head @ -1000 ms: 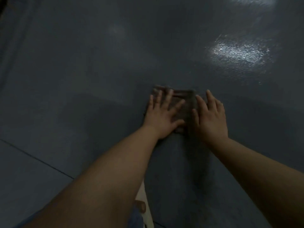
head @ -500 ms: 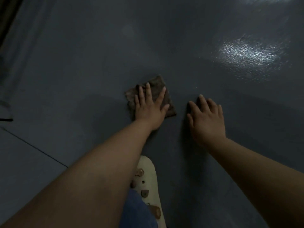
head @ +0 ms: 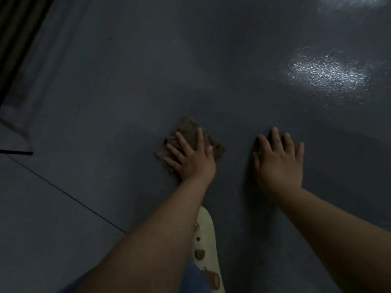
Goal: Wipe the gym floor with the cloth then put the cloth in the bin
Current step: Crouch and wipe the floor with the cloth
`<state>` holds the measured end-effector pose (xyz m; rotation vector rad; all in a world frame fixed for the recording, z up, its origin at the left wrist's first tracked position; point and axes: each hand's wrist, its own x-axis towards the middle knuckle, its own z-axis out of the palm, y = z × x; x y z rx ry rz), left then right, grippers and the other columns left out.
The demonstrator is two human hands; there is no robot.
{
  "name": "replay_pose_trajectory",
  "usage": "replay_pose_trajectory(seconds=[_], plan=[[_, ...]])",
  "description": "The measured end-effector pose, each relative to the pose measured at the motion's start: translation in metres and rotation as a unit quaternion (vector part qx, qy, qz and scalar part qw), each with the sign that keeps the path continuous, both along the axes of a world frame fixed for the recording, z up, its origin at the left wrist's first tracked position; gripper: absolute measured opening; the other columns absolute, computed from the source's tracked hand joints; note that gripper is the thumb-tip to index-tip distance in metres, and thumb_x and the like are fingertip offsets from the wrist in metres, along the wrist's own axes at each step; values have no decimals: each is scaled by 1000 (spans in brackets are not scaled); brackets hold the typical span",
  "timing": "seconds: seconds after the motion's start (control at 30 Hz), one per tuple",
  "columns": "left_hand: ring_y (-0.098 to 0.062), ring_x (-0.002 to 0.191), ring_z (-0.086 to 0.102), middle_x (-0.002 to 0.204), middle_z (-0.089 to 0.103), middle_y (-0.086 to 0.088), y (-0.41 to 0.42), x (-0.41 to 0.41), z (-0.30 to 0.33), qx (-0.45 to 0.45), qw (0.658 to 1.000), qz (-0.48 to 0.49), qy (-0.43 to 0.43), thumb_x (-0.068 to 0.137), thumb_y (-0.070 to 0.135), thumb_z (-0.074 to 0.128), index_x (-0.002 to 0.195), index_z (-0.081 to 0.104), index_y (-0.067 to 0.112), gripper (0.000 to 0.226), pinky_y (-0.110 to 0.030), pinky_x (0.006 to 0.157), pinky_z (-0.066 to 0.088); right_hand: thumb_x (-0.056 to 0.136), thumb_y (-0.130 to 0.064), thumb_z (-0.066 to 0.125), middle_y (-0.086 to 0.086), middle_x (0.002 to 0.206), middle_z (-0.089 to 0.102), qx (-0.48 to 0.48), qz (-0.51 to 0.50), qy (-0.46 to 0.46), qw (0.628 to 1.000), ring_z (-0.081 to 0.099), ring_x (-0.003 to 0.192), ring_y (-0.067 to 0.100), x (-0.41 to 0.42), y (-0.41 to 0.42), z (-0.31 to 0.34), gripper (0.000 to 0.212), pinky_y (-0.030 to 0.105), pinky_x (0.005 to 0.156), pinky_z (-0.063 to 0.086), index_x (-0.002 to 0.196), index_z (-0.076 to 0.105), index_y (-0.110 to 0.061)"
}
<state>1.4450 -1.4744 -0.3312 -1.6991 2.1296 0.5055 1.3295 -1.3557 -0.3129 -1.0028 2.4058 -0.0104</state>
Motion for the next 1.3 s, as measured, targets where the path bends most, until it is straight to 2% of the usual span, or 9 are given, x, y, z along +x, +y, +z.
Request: replay_pose_trajectory(seconds=[0.17,0.37,0.53,0.63,0.77,0.9,1.1,1.2,1.3], plan=[[-39,141,-21,154,-29,-5,-59,-13,-2,19,992,-125,-7,96,59,22,146,-10,48,60,-65,107,-10,100,-43,24,3,160,-2,3,4,5,1000,-4,146,28,-2,1,-1,54,49,116,-5,151,13,-27],[-38,142,-20,156,-24,-2,-125,11,0,1,996,89,-17,96,59,21,147,-7,45,60,-63,109,-11,100,-44,24,2,160,-5,11,26,-2,1000,-5,146,26,-8,5,2,55,48,116,-5,151,9,-29],[-44,141,-16,158,-19,-6,-92,79,-3,-20,944,328,-26,97,56,23,149,-4,40,61,-61,111,-5,100,-44,23,2,160,-4,21,51,-3,998,-2,146,26,-15,7,4,55,50,115,-4,151,9,-30],[-45,141,-15,157,-19,-8,-62,73,-1,-13,926,377,-20,98,55,21,149,-6,40,59,-63,109,-3,100,-44,23,3,160,-3,17,52,-7,998,-2,146,27,-14,7,7,54,49,116,-5,151,11,-30],[-45,141,-16,156,-22,-9,-24,33,-2,1,955,295,-4,99,52,23,149,-5,41,59,-63,109,-5,100,-45,22,4,160,-3,28,45,-8,999,-2,146,29,-10,18,7,53,49,115,-5,151,11,-31],[-45,140,-17,154,-26,-12,46,-16,1,28,999,34,-1,98,52,28,149,-7,41,62,-63,109,-7,101,-44,21,4,160,-4,46,26,-16,998,-1,146,29,-14,41,9,53,50,115,-5,151,9,-33],[-42,140,-21,152,-33,-9,109,-20,9,75,945,-319,-11,98,54,27,145,-15,45,64,-63,106,-14,100,-44,24,5,160,-1,58,-3,-37,998,5,145,31,-17,71,17,52,49,116,6,150,14,-32],[-37,142,-19,154,-30,-5,74,-8,6,45,945,-324,-33,97,55,26,146,-14,43,64,-62,109,-11,101,-42,27,5,160,-2,59,-4,-53,997,6,145,31,-18,83,19,52,49,116,9,150,16,-31],[-37,143,-17,155,-26,-5,43,2,5,30,986,-160,-41,98,54,23,148,-12,40,63,-60,111,-6,101,-42,27,4,160,-3,60,-2,-58,997,5,145,30,-18,94,20,52,49,116,8,150,15,-31]])
